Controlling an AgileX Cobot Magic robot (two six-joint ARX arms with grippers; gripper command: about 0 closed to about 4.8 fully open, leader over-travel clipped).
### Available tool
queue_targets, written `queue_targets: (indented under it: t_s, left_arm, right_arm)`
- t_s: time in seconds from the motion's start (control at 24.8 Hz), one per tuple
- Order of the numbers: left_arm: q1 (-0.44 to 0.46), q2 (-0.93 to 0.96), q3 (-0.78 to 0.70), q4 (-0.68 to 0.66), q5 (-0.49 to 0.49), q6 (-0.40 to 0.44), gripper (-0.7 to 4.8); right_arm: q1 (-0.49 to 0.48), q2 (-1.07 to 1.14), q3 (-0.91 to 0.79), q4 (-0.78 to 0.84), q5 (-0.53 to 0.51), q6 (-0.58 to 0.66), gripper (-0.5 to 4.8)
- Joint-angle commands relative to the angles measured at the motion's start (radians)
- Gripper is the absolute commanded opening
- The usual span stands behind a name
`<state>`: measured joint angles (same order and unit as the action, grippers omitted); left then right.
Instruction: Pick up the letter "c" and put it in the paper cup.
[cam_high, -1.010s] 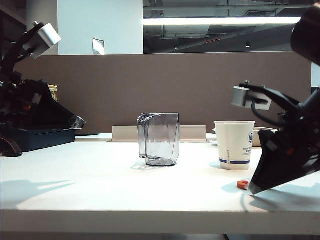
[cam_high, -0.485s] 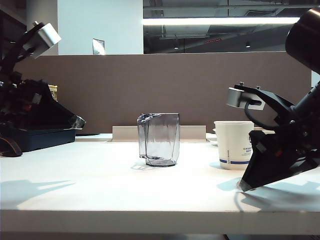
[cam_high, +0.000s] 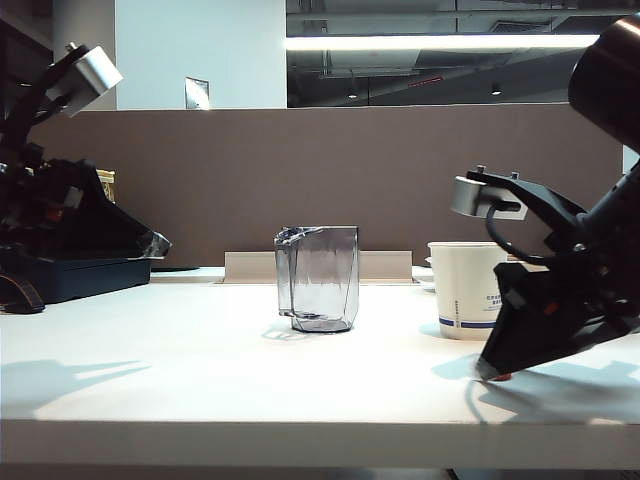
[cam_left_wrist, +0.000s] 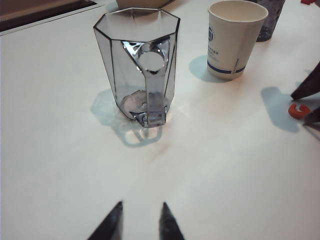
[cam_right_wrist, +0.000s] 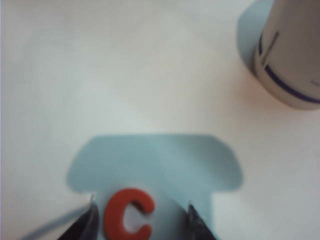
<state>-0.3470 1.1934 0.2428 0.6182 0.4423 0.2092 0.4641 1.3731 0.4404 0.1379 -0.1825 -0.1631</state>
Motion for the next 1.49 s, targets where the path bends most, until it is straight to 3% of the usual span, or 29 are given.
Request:
queue_targets:
  t_s: [0.04,0.97,1.17,1.49]
  left_arm:
    - [-0.001,-0.002,0.003,0.019,0.004,0.001,0.89]
    - [-0.001,-0.002,0.003,0.019,0.004,0.0,0.9]
    - [-0.001,-0.002,0.003,0.019,0.003,0.0,0.89]
    - [-0.001,-0.002,0.003,0.019,0.003,0.0,0.89]
  right_arm:
    - [0.002,0.023,-0.001,-0.002,0.005,0.01,2.21]
    - [0.002,0.028,0.0,-0.04,0.006,0.04,2.06]
    - [0.002,0.028,0.0,-0.039,0.008,0.04,1.54]
    - [0.002,0.028,0.0,-0.035,0.009,0.04,1.44]
